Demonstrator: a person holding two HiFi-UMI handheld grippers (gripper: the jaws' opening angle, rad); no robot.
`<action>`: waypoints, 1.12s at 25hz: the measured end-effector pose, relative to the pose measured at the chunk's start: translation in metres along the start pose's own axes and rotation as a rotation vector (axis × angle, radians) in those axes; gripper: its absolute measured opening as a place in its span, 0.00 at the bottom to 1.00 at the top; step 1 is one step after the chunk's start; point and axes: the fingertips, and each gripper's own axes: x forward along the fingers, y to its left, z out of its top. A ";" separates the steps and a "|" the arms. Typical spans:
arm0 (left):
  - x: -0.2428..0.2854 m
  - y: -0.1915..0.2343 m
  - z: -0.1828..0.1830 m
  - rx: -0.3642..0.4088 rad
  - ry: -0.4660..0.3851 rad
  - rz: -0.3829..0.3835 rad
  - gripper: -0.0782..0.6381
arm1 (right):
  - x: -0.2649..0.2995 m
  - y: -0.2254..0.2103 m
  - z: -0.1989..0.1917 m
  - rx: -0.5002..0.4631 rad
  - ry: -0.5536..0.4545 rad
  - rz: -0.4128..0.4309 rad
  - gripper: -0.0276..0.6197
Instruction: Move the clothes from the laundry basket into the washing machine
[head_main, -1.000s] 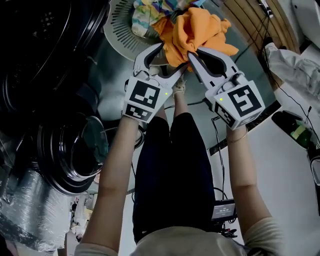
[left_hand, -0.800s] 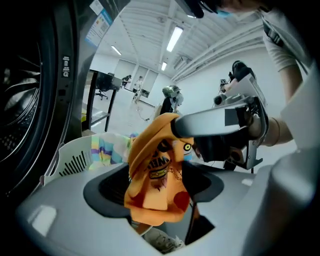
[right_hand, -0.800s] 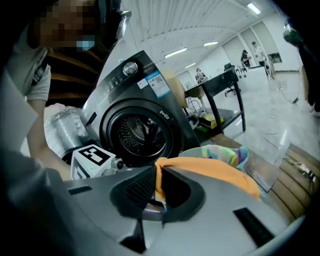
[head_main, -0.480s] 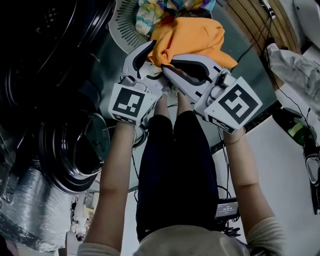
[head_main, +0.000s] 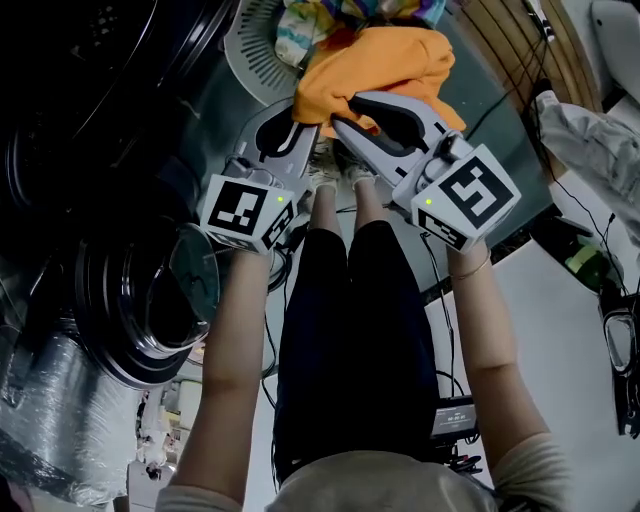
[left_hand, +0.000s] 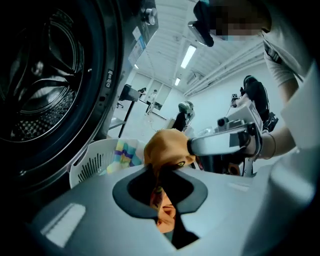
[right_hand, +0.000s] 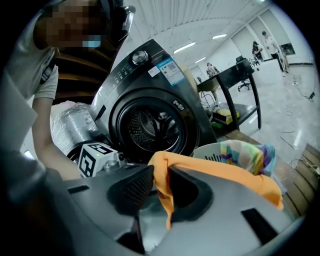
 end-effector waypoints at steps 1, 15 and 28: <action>-0.003 0.004 -0.002 -0.009 0.001 0.009 0.16 | -0.002 -0.003 -0.003 -0.004 0.006 -0.013 0.15; -0.041 0.014 0.010 -0.031 -0.034 0.102 0.16 | -0.029 -0.073 -0.115 -0.214 0.393 -0.288 0.49; -0.028 -0.025 0.013 -0.041 -0.027 -0.011 0.16 | -0.068 -0.067 -0.092 0.088 0.208 -0.339 0.07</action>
